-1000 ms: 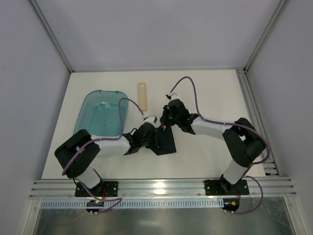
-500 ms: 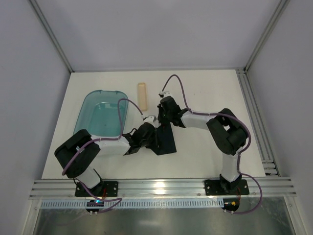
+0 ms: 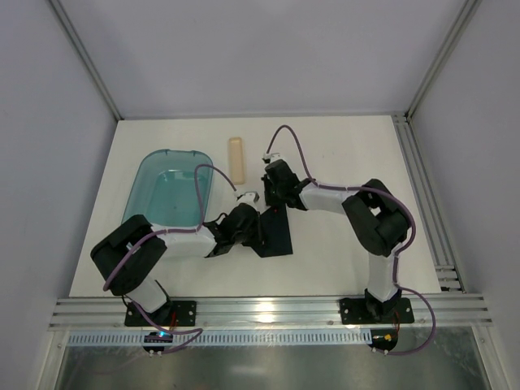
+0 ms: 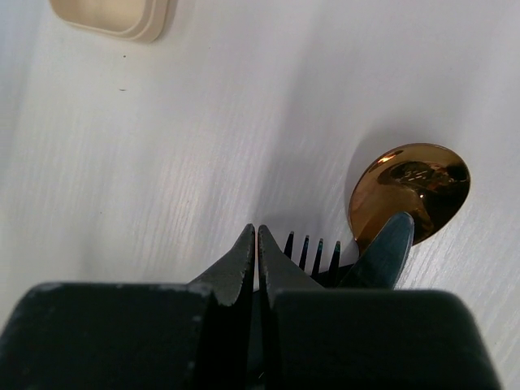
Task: Place the utensils on the paper napkin and roll it up
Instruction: Roll the napkin at the center of the board.
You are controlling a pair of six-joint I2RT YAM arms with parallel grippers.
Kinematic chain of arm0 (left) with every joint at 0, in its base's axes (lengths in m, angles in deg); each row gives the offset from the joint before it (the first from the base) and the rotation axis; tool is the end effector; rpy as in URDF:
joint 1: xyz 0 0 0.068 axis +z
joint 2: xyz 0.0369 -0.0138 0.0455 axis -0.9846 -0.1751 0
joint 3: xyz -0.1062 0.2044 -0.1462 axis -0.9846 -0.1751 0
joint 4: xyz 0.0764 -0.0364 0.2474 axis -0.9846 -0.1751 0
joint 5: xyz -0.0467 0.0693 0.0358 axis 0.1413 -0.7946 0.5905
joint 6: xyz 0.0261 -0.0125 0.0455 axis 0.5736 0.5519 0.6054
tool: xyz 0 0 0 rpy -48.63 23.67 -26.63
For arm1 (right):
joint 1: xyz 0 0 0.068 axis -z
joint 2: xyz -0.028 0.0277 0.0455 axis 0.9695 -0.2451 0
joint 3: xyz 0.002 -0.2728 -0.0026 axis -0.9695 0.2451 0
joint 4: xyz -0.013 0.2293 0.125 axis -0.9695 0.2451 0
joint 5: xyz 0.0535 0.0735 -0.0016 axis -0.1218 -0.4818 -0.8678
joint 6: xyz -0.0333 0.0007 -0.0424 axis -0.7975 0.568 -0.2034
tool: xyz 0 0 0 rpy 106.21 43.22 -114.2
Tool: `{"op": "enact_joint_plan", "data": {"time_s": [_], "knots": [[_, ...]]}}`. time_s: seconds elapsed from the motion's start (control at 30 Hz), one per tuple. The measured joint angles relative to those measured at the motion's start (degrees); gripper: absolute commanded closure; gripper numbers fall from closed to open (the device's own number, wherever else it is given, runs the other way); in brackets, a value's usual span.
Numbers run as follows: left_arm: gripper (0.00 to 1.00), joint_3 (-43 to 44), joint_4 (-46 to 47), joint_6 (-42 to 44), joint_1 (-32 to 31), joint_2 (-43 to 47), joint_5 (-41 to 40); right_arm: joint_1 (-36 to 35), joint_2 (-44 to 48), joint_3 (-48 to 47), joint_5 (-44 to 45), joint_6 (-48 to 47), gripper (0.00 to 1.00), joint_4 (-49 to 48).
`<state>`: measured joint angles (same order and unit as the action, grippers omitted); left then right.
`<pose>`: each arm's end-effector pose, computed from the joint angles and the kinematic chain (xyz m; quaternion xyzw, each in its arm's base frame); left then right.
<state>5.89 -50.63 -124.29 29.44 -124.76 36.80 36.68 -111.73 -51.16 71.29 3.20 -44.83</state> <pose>0.1918 -0.2279 0.1398 0.0190 0.9173 -0.2711 0.2910 0.3190 0.2553 0.1522 -0.1261 0.9162 0.1519 0.3488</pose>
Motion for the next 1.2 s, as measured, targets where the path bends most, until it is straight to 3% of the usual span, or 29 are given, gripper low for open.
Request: {"op": "enact_joint_plan", "data": {"time_s": [0.47,0.77,1.2], "knots": [[0.87,-0.04,0.0,-0.24,0.0,0.0,-0.09,-3.41,15.76,8.35,-1.44,5.35,0.96,3.13],[0.87,-0.07,-0.04,-0.26,0.0,0.0,-0.15,-8.11,16.31,14.71,1.16,9.33,0.96,5.77],[0.86,0.59,-1.46,-0.28,-0.02,0.02,-0.39,-9.97,15.26,15.67,4.96,10.69,0.96,5.73]]}}
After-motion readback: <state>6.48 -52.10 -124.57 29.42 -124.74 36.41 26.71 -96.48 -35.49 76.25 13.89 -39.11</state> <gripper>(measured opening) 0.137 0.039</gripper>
